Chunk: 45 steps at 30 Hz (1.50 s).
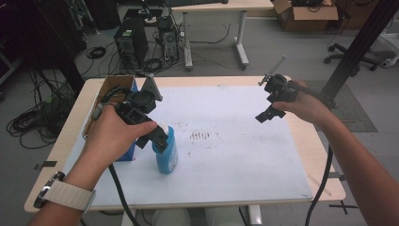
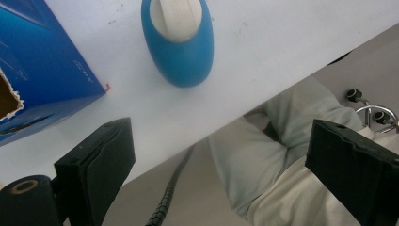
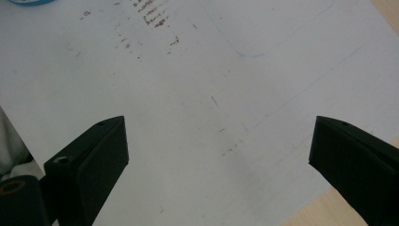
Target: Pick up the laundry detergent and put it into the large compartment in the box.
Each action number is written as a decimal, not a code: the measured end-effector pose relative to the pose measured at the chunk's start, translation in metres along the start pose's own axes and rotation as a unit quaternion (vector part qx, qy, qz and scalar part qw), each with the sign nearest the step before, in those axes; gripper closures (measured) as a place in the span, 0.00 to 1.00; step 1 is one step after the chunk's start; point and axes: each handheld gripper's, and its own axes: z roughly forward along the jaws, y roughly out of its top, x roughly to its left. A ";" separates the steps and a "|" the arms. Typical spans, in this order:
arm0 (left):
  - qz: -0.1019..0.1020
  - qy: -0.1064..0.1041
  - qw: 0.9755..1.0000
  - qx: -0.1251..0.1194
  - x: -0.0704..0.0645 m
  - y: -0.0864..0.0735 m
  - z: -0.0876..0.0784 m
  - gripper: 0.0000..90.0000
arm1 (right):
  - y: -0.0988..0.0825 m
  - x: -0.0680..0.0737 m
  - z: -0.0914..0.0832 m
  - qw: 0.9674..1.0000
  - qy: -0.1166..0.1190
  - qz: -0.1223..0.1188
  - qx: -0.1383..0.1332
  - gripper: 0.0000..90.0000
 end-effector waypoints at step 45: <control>-0.075 0.019 0.996 -0.034 -0.009 0.042 -0.024 0.07 | -0.002 0.001 -0.007 1.000 -0.001 -0.006 -0.005 0.06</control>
